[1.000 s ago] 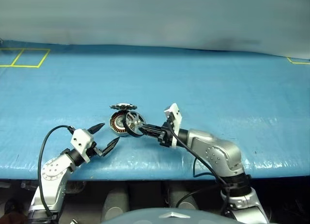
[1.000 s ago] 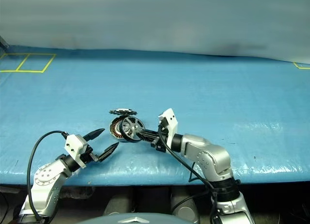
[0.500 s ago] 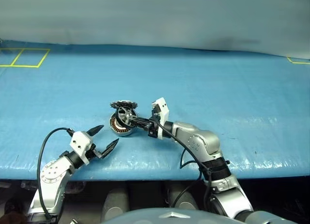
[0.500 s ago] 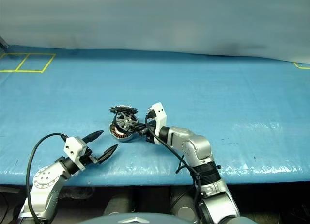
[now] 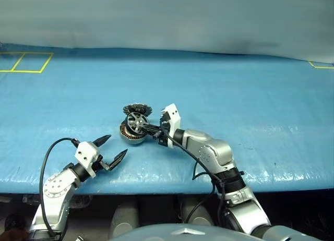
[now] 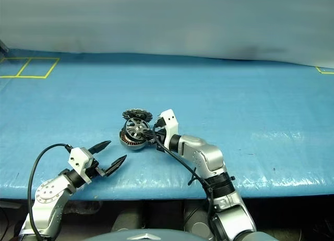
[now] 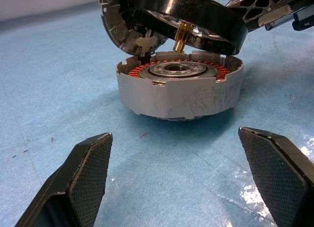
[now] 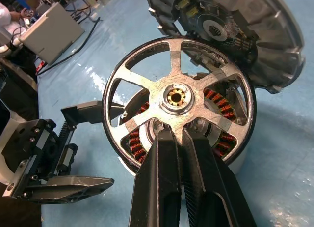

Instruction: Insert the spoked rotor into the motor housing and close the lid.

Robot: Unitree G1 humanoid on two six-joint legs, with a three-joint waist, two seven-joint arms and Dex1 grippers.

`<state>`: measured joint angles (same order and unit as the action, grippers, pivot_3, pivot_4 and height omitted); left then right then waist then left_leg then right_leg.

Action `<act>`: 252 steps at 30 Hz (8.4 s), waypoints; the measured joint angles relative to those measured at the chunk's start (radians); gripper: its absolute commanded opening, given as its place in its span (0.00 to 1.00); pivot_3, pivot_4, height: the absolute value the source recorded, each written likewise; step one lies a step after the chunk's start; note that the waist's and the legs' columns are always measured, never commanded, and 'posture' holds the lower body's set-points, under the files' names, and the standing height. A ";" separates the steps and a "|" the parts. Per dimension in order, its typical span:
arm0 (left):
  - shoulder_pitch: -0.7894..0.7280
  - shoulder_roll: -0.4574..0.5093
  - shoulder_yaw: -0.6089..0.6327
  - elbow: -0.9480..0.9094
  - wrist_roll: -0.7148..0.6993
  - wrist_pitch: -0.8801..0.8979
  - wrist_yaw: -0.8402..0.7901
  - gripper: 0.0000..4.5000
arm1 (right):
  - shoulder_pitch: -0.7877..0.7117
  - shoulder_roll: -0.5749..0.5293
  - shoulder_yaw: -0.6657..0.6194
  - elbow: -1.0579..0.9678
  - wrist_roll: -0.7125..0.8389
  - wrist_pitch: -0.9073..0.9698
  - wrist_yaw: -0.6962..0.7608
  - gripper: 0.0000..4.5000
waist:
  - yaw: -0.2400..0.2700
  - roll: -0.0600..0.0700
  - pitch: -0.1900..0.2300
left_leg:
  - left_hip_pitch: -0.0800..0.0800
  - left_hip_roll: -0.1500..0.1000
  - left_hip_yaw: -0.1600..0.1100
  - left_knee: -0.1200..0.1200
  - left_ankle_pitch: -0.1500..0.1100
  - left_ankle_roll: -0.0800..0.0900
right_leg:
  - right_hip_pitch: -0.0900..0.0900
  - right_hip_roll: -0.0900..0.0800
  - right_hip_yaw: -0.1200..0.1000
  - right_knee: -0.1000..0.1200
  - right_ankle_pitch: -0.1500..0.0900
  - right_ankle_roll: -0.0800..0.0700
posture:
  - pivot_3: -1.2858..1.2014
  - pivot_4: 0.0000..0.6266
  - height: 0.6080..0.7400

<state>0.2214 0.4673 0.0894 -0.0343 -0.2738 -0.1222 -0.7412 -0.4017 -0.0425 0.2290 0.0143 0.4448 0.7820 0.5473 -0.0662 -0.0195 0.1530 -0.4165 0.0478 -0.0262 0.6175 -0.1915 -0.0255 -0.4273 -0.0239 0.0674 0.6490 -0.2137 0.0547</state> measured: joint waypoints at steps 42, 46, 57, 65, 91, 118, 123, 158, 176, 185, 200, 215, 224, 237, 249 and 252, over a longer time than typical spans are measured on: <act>0.006 0.006 0.001 0.000 -0.001 -0.014 0.014 1.00 | 0.027 -0.043 0.113 -0.059 -0.114 -0.140 0.085 0.40 | 0.001 0.000 0.000 | 0.000 0.000 0.000 -0.001 0.000 0.000 | -0.001 0.000 0.000 0.000 0.000 0.000 | 0.52 0.24 1.00; 0.006 0.006 0.001 0.000 -0.001 -0.014 0.014 1.00 | 0.028 -0.043 0.110 -0.083 -0.106 -0.141 0.090 0.40 | 0.001 0.000 0.000 | 0.000 0.000 0.000 -0.001 0.000 0.000 | -0.001 0.000 0.000 -0.001 0.000 0.000 | 0.52 0.24 1.00; 0.004 0.006 0.001 0.000 -0.002 -0.014 0.010 1.00 | 0.038 -0.072 0.102 -0.098 -0.126 -0.145 0.077 0.40 | 0.002 0.000 0.000 | 0.000 0.000 0.000 -0.001 0.000 0.000 | -0.001 0.000 0.000 -0.001 0.000 0.000 | 0.52 0.24 1.00; 0.001 0.006 0.001 0.000 -0.002 -0.014 0.004 1.00 | 0.058 -0.074 0.067 -0.071 -0.126 -0.166 0.067 0.00 | 0.000 0.000 0.000 | 0.000 0.000 0.000 -0.001 0.000 0.000 | -0.001 0.000 0.000 -0.001 0.000 0.000 | 0.52 0.24 1.00; 0.020 0.002 0.001 0.000 -0.001 -0.023 0.026 1.00 | -0.081 0.017 0.177 0.183 -0.324 -0.270 0.020 0.00 | -0.003 0.000 -0.006 | 0.005 0.000 0.000 -0.001 0.000 0.000 | 0.000 0.000 0.000 0.000 0.000 0.000 | 0.52 0.24 1.00; -0.009 -0.002 -0.002 0.028 -0.004 -0.023 -0.010 1.00 | 0.019 -0.121 -0.106 0.096 -0.204 -0.277 -0.029 0.00 | -0.003 -0.001 -0.003 | 0.001 0.001 0.002 -0.002 0.000 0.000 | -0.001 0.001 0.000 -0.001 0.000 0.000 | 0.52 0.24 1.00; -0.004 -0.008 0.000 0.019 -0.022 -0.023 -0.020 1.00 | -0.141 -0.037 -0.078 0.209 -0.202 -0.327 0.019 0.00 | -0.002 0.000 -0.003 | 0.000 0.002 0.002 -0.003 -0.001 0.001 | -0.001 0.002 0.000 -0.002 0.000 0.000 | 0.52 0.24 1.00; 0.039 0.001 0.023 -0.028 -0.042 -0.020 -0.002 1.00 | 0.000 0.011 0.183 0.113 -0.236 -0.324 0.151 0.04 | 0.003 -0.001 -0.003 | 0.001 0.003 0.002 -0.001 -0.001 0.001 | 0.000 0.001 0.000 -0.002 0.000 -0.001 | 0.52 0.24 1.00; 0.033 -0.001 0.022 -0.028 -0.039 -0.020 0.001 1.00 | -0.069 0.051 0.119 0.186 -0.218 -0.411 0.141 0.99 | 0.001 -0.001 -0.003 | 0.000 0.003 0.003 -0.002 -0.001 0.001 | -0.001 0.002 0.000 -0.002 0.000 -0.001 | 0.52 0.24 1.00; 0.043 -0.002 0.022 -0.028 -0.038 -0.020 0.016 1.00 | -0.090 0.068 0.145 0.291 -0.284 -0.476 0.139 0.99 | 0.001 -0.001 -0.003 | 0.001 0.004 0.003 -0.002 -0.001 0.001 | -0.001 0.002 0.000 -0.002 0.000 -0.001 | 0.52 0.24 1.00; 0.046 -0.002 0.022 -0.028 -0.033 -0.020 0.022 1.00 | -0.086 0.051 0.173 0.309 -0.384 -0.563 0.127 0.67 | 0.000 -0.001 -0.003 | 0.001 0.004 0.003 -0.002 -0.001 0.001 | 0.000 0.002 0.000 -0.002 0.000 -0.001 | 0.52 0.24 1.00; 0.041 -0.002 0.022 -0.028 -0.029 -0.020 0.020 1.00 | -0.084 0.006 0.176 0.199 -0.377 -0.441 0.190 0.67 | 0.003 -0.001 -0.003 | 0.001 0.004 0.003 -0.002 -0.001 0.001 | 0.000 0.003 0.000 -0.002 0.000 -0.001 | 0.52 0.24 1.00; 0.044 -0.002 0.022 -0.028 -0.029 -0.020 0.020 1.00 | -0.092 0.003 0.187 0.202 -0.400 -0.437 0.188 0.67 | 0.002 -0.001 -0.003 | 0.001 0.004 0.003 -0.002 -0.002 0.001 | 0.000 0.002 0.000 -0.002 0.000 -0.001 | 0.52 0.24 1.00; 0.050 -0.006 0.022 -0.028 -0.042 -0.014 0.020 1.00 | -0.120 -0.001 0.217 0.252 -0.436 -0.455 0.167 0.67 | -0.001 0.000 -0.004 | 0.005 0.004 0.003 -0.001 -0.001 0.001 | 0.001 0.002 0.000 0.000 0.000 -0.001 | 0.52 0.24 1.00; -0.008 -0.037 0.028 -0.082 -0.145 0.096 0.038 0.79 | -0.123 -0.003 0.234 0.257 -0.456 -0.451 0.147 0.67 | -0.001 0.001 -0.006 | 0.007 0.004 0.003 0.002 -0.002 0.001 | 0.001 0.002 0.000 0.000 0.000 -0.001 | 0.52 0.24 1.00; -0.028 -0.031 0.027 -0.082 -0.161 0.132 0.018 0.56 | -0.120 -0.002 0.235 0.254 -0.456 -0.451 0.144 0.67 | -0.002 0.002 -0.007 | 0.007 0.004 0.003 0.002 -0.002 0.001 | 0.001 0.002 0.000 0.000 0.000 -0.001 | 0.52 0.24 1.00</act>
<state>0.1935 0.4365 0.1160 -0.1165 -0.4347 0.0100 -0.7227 -0.5213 -0.0447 0.4640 0.2686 -0.0111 0.3311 0.6910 -0.0682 -0.0176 0.1461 -0.4094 0.0515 -0.0236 0.6198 -0.1931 -0.0247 -0.4260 -0.0217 0.0678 0.6492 -0.2142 0.0537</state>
